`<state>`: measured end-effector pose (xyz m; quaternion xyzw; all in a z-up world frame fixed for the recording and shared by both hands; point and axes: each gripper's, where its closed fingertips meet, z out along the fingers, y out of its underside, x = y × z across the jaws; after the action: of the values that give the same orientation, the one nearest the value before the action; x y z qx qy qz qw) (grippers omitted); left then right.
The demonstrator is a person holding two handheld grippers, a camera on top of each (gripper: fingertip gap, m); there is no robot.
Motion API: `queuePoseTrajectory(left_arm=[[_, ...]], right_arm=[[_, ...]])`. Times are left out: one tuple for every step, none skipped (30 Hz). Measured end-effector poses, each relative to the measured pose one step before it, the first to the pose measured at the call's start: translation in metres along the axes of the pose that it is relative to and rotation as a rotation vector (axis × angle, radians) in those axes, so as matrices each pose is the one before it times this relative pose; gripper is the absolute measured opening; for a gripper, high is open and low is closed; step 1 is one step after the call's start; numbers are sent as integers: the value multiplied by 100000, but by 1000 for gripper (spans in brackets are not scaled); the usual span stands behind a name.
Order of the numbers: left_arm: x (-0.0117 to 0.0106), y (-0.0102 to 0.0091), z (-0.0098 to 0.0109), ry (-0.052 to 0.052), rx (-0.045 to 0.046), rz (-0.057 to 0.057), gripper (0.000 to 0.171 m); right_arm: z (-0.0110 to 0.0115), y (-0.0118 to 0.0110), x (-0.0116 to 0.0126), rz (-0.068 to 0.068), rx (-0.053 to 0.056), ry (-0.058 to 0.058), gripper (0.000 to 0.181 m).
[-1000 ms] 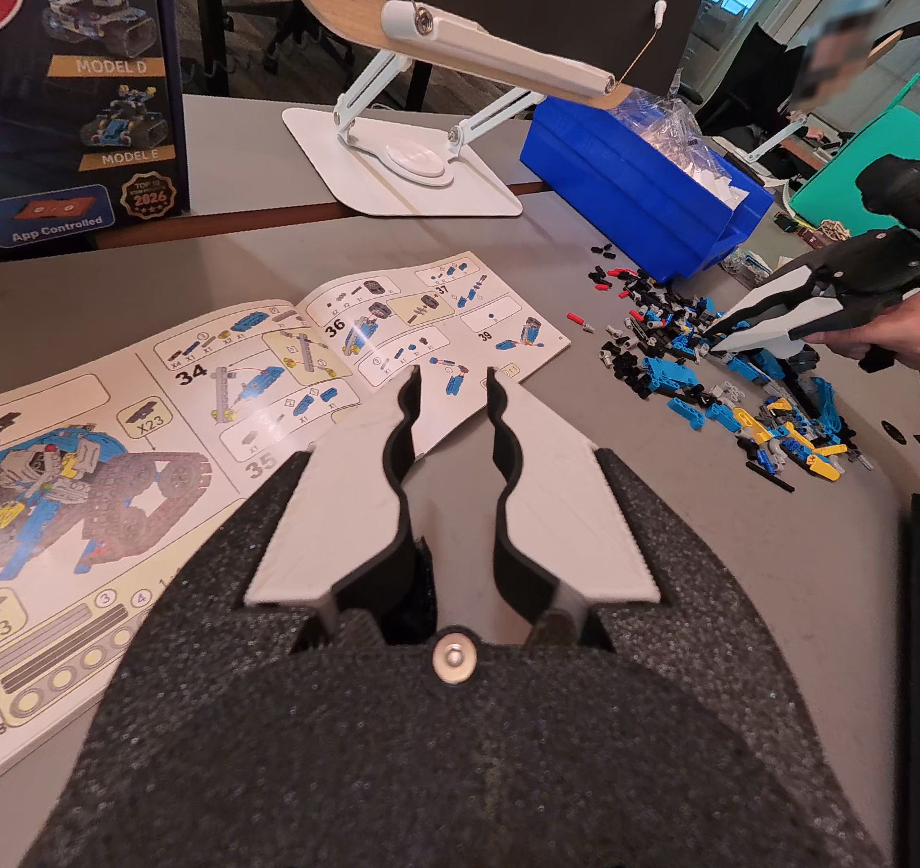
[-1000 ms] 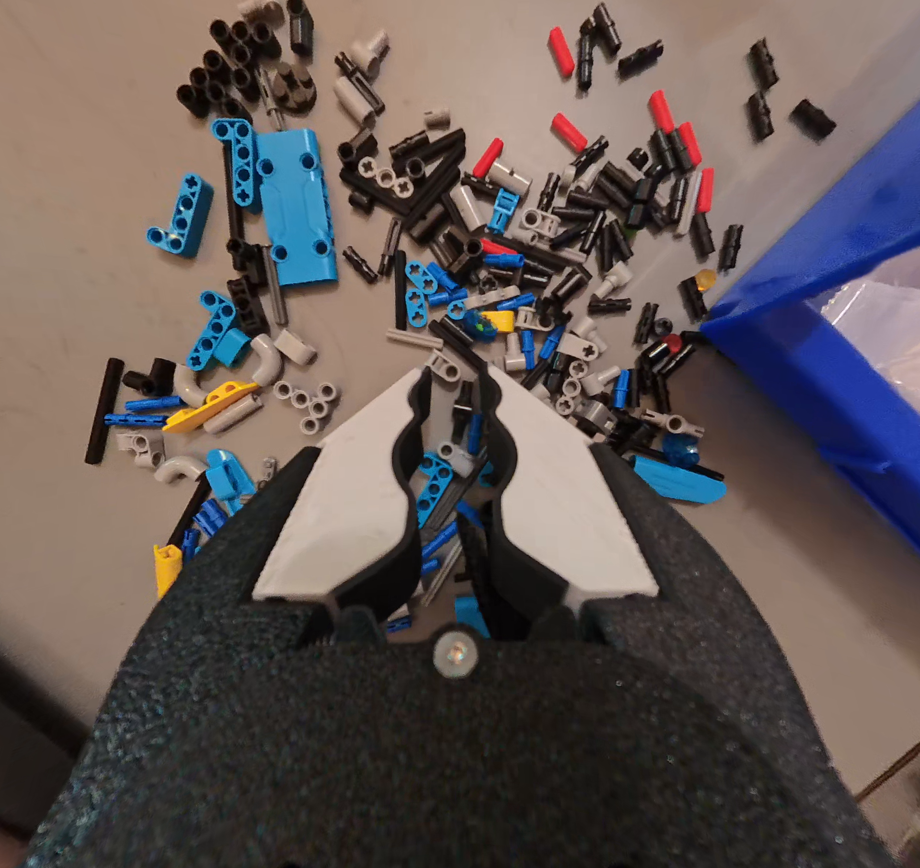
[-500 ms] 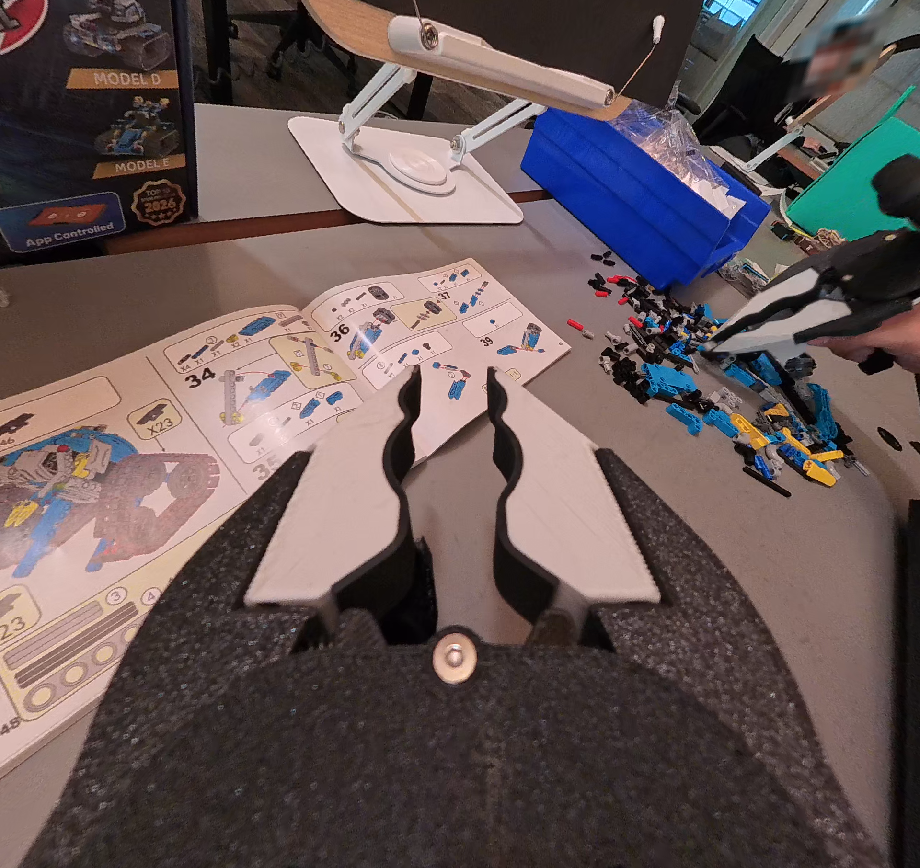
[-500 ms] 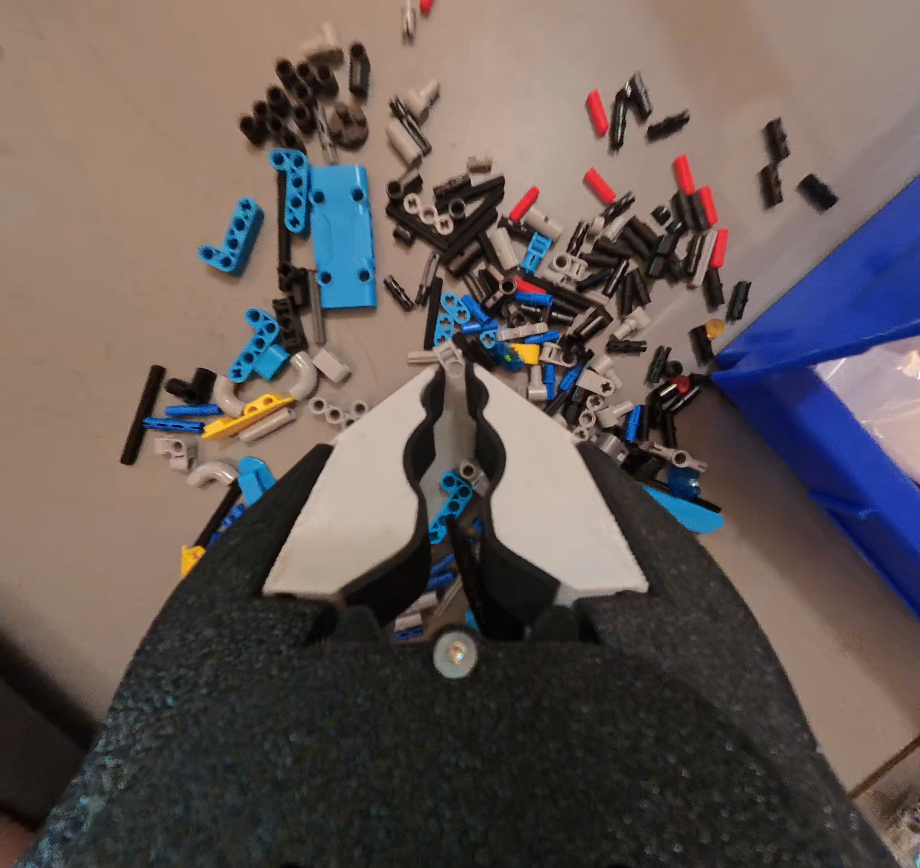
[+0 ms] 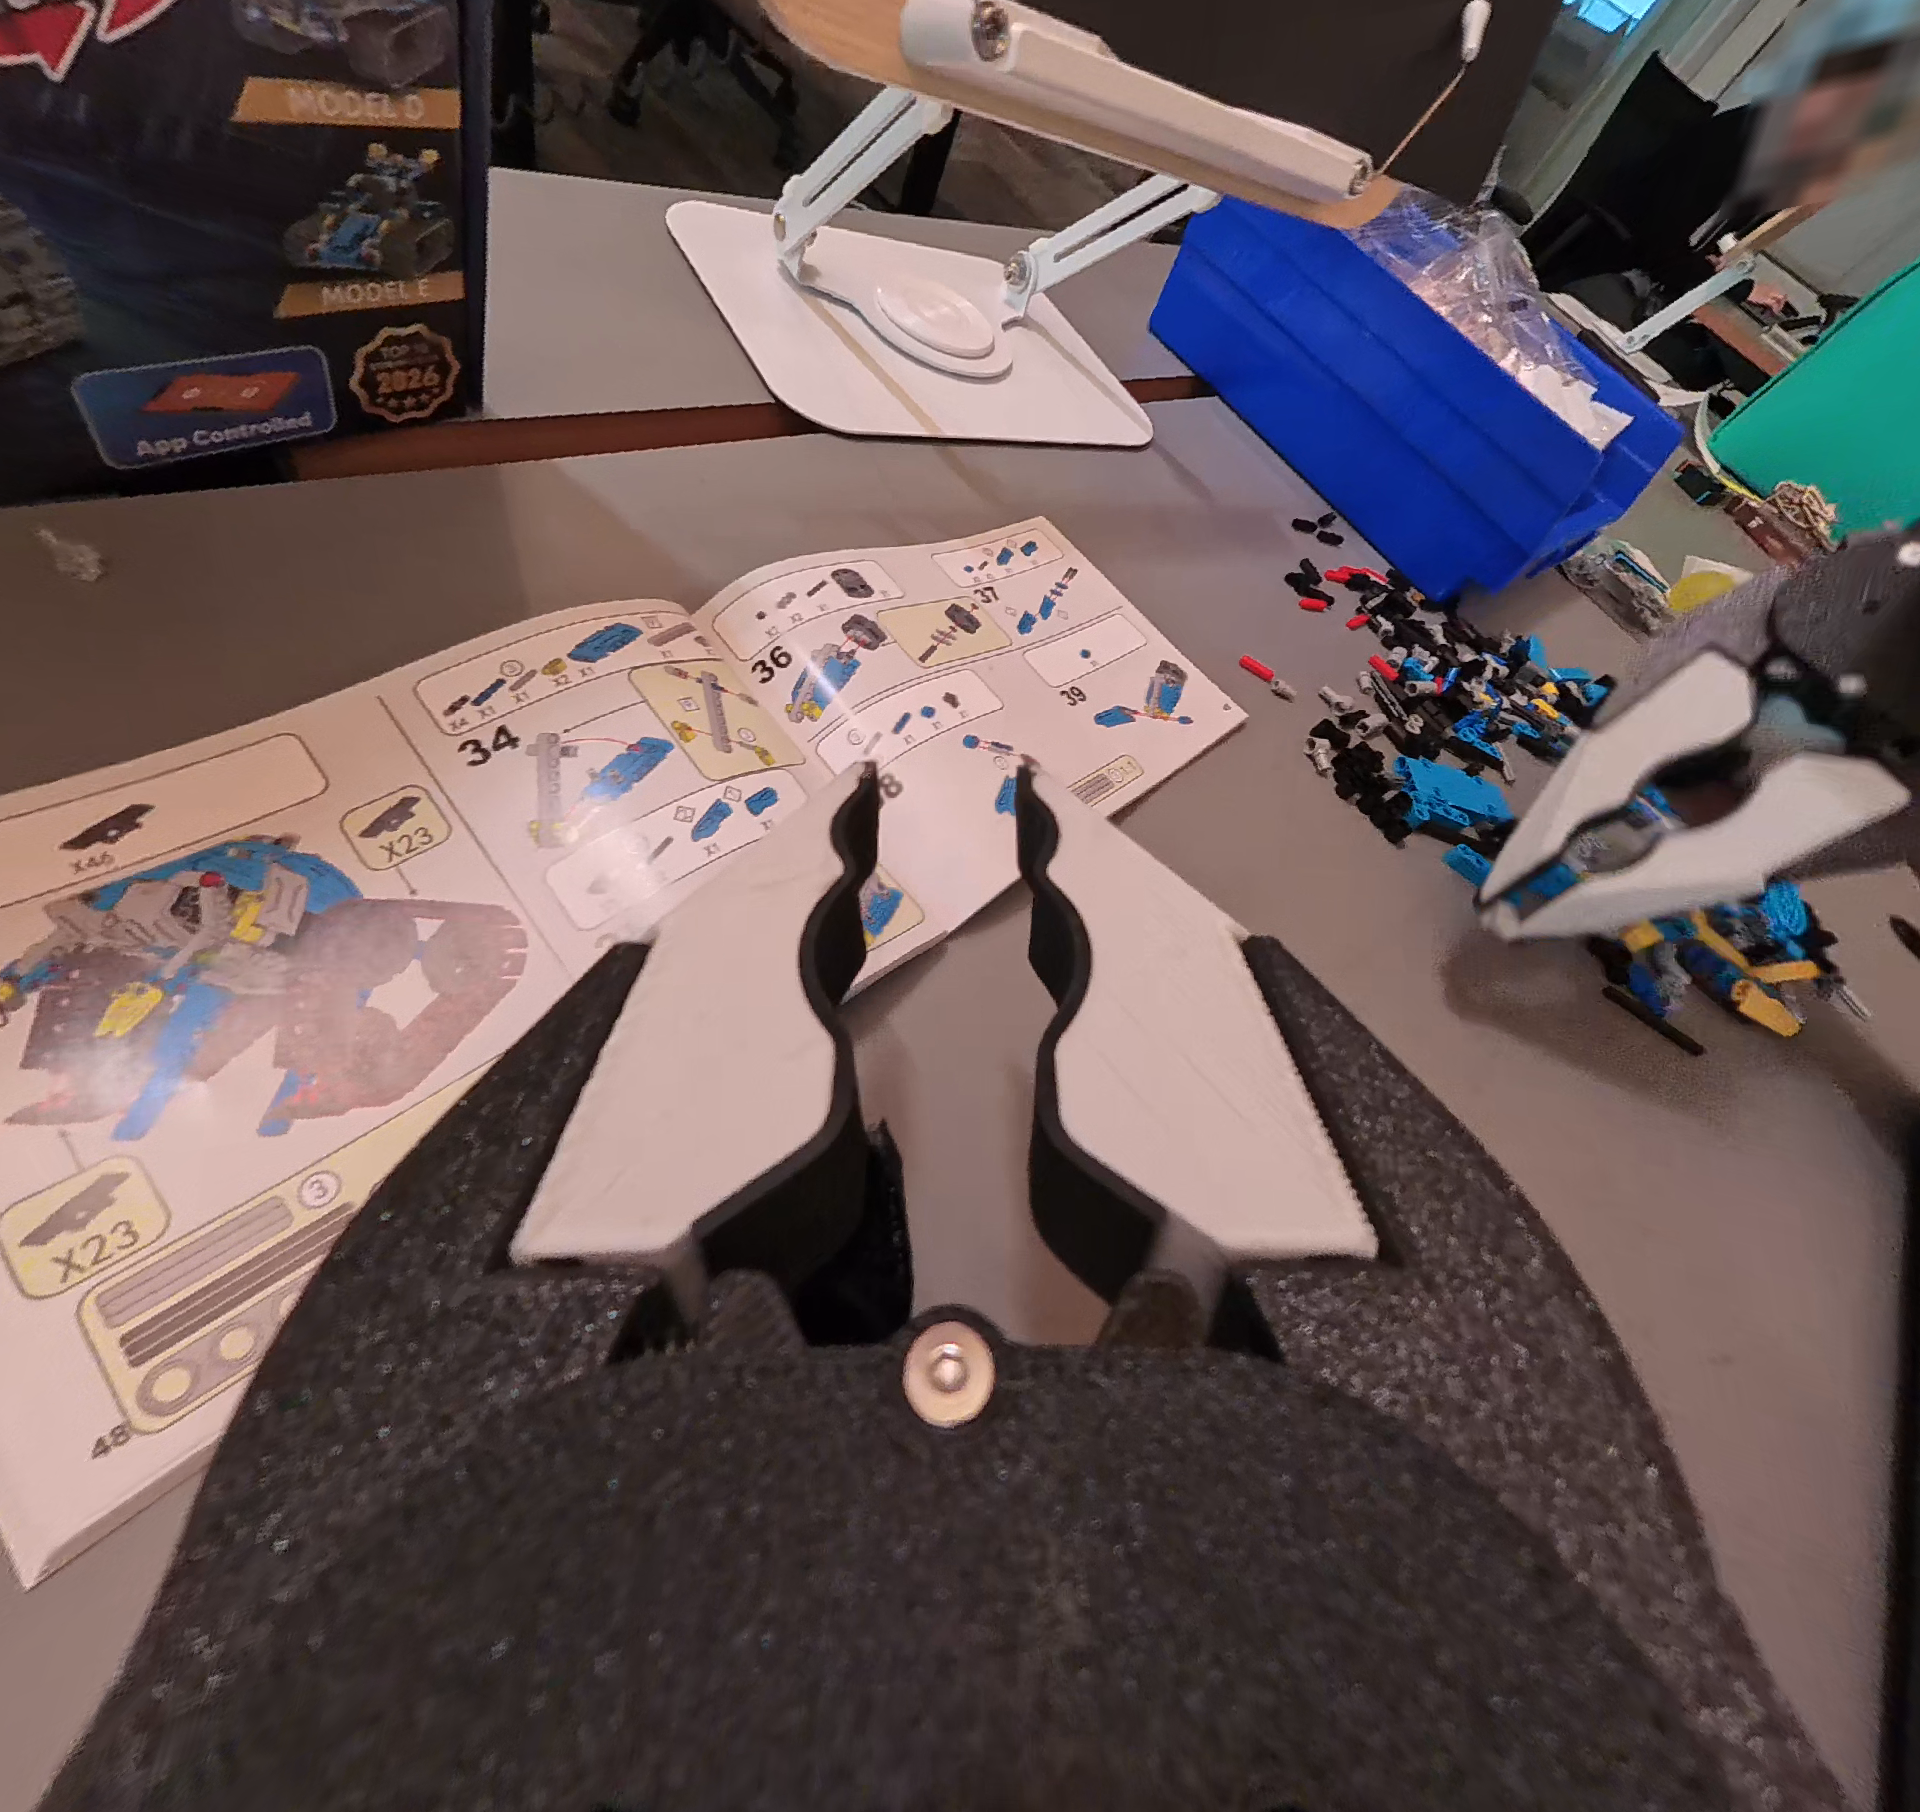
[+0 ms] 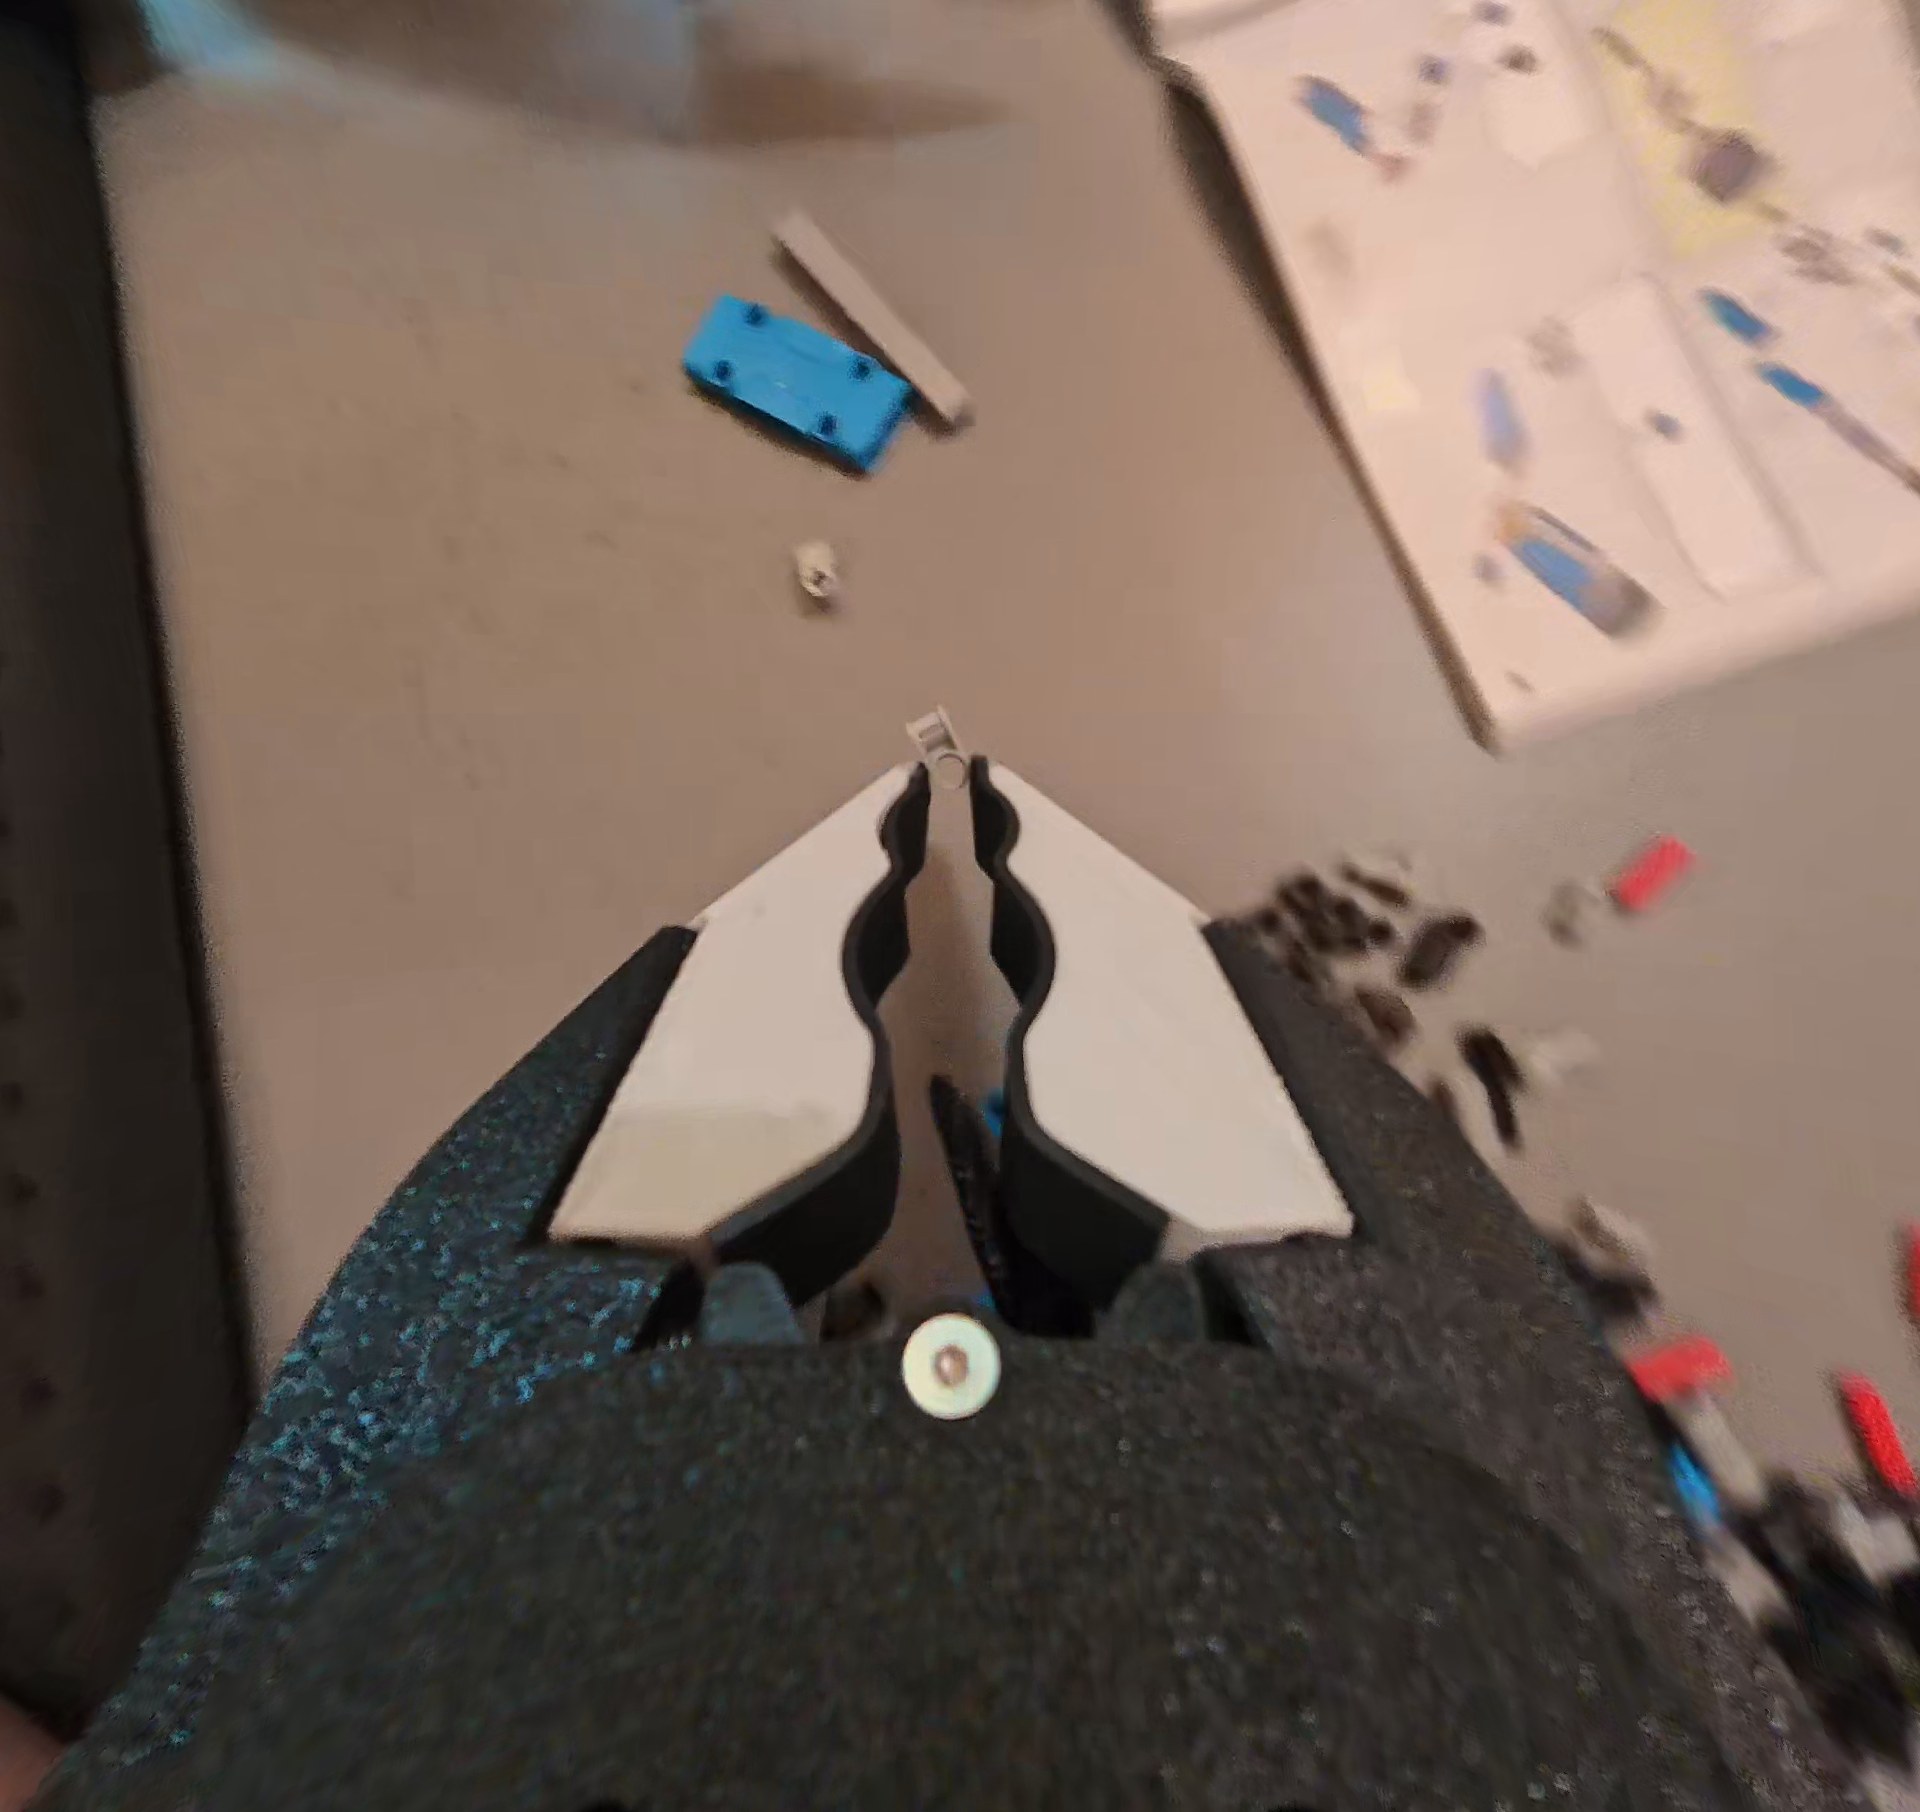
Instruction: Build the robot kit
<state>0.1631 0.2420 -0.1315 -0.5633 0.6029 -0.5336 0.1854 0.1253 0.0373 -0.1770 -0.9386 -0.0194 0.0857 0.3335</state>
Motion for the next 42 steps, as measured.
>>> queuePoseTrajectory(left_arm=[[-196, 111, 21, -502, -516, -691, 25], [-100, 89, 35, -225, -373, -384, 25], [-43, 43, 24, -127, -94, -127, 25], [10, 6, 27, 25, -22, 17, 25], [67, 22, 24, 121, -148, 171, 25], [53, 37, 27, -68, -178, 407, 25], [26, 32, 26, -259, -190, 599, 25], [19, 49, 36, -302, -281, 640, 25], [11, 55, 36, -248, -327, 531, 26], [19, 48, 42, -170, -235, 390, 25], [23, 49, 39, -53, -207, 272, 25], [11, 56, 44, -60, -252, 211, 25], [-7, 48, 29, -157, -228, 233, 25], [-16, 38, 18, -141, -149, 181, 25], [-8, 13, -3, 19, -44, -19, 25], [4, 5, 1, 103, -37, -198, 25], [-7, -16, -15, 45, 21, -146, 25], [-9, -38, -33, -57, 175, 35, 25], [-23, -32, -27, -109, 191, 84, 25], [-20, -9, -11, -51, 78, -24, 25], [-27, 6, 10, 18, -29, -142, 25], [-13, 34, 28, 49, -121, -175, 25], [-8, 46, 21, 28, -161, -119, 25], [19, 34, 26, 49, -154, 28, 25], [38, 22, 15, 49, -92, 195, 25], [41, -15, -6, -14, -41, 269, 25], [27, -26, -30, -50, 25, 267, 25], [35, -56, -48, -48, 176, 222, 25], [27, -97, -69, 23, 340, 110, 25], [31, -97, -66, 139, 333, -69, 25], [21, -93, -73, 101, 293, -127, 25], [-9, -92, -70, -10, 331, -97, 25], [-9, -73, -64, 28, 314, -112, 25], [15, -51, -31, 154, 203, -185, 25], [17, -41, -16, 186, 123, -271, 25], [27, -18, -1, 187, 103, -258, 25], [39, 6, 30, 234, 24, -144, 25], [50, 32, 46, 218, -95, -59, 25], [52, 60, 65, 211, -181, 6, 25], [54, 55, 64, 241, -248, 50, 25], [43, 63, 58, 207, -222, -9, 25], [38, 45, 62, 178, -104, -118, 25]], right_arm=[[1212, -487, -940, -2566, -1095, -3107, 8], [1111, -321, -844, -2541, -1856, -2734, 8], [957, -203, -747, -1891, -1862, -2408, 8], [778, -208, -747, -1302, -1125, -2597, 8], [607, -141, -724, -1199, -867, -2697, 8], [400, -14, -499, -981, -1191, -1757, 8], [206, 30, -244, -677, -1008, -569, 8], [71, 16, -37, -357, -563, 299, 8], [-24, 74, 93, 41, -500, 742, 8], [-49, 91, 147, 327, -271, 727, 8], [-42, 122, 155, 417, -169, 640, 8], [-1, 165, 141, 344, -410, 531, 8], [42, 205, 114, 301, -644, 420, 8], [73, 207, 58, 239, -726, 125, 8], [-9, -54, -35, 114, 633, -353, 8], [-6, 28, -67, -54, 15, -468, 8], [15, 56, 11, -67, -181, 8, 8], [-14, -5, 14, 323, 199, -108, 8], [-7, 0, -1, 381, 148, -290, 8], [-7, 12, -3, 7, -25, -2, 8], [-21, 14, 72, -352, -89, 675, 8], [-84, 13, 140, -457, 77, 1212, 8], [-150, -57, 33, -277, 820, 281, 8], [-274, -119, -55, 307, 1598, -706, 8], [-414, -180, 19, 689, 2198, -539, 8], [-579, -121, 159, 746, 2421, 205, 8], [-789, -28, 361, 896, 2571, 1189, 8], [-1027, -53, 551, 1303, 3475, 1886, 8], [-1255, 13, 750, 1723, 3978, 2284, 8], [-1477, 18, 1047, 2639, 4728, 3147, 8], [-1596, 6, 1362, 3695, 5341, 4236, 9], [-1618, 41, 1510, 4443, 5212, 4530, 9], [-1519, 106, 1366, 4830, 4742, 3488, 9], [-1324, 198, 1047, 4527, 3855, 2014, 9], [-1115, 392, 787, 3425, 2090, 1572, 9], [-851, 518, 709, 1981, 582, 2146, 8], [-584, 533, 530, 1027, -300, 1837, 8], [-324, 463, 259, 837, -924, 720, 8], [-139, 302, -3, 936, -666, -397, 8], [-20, 127, -167, 749, 79, -991, 8], [-9, -7, -156, 490, 652, -463, 8], [-33, -25, -197, 332, 857, -109, 8]])
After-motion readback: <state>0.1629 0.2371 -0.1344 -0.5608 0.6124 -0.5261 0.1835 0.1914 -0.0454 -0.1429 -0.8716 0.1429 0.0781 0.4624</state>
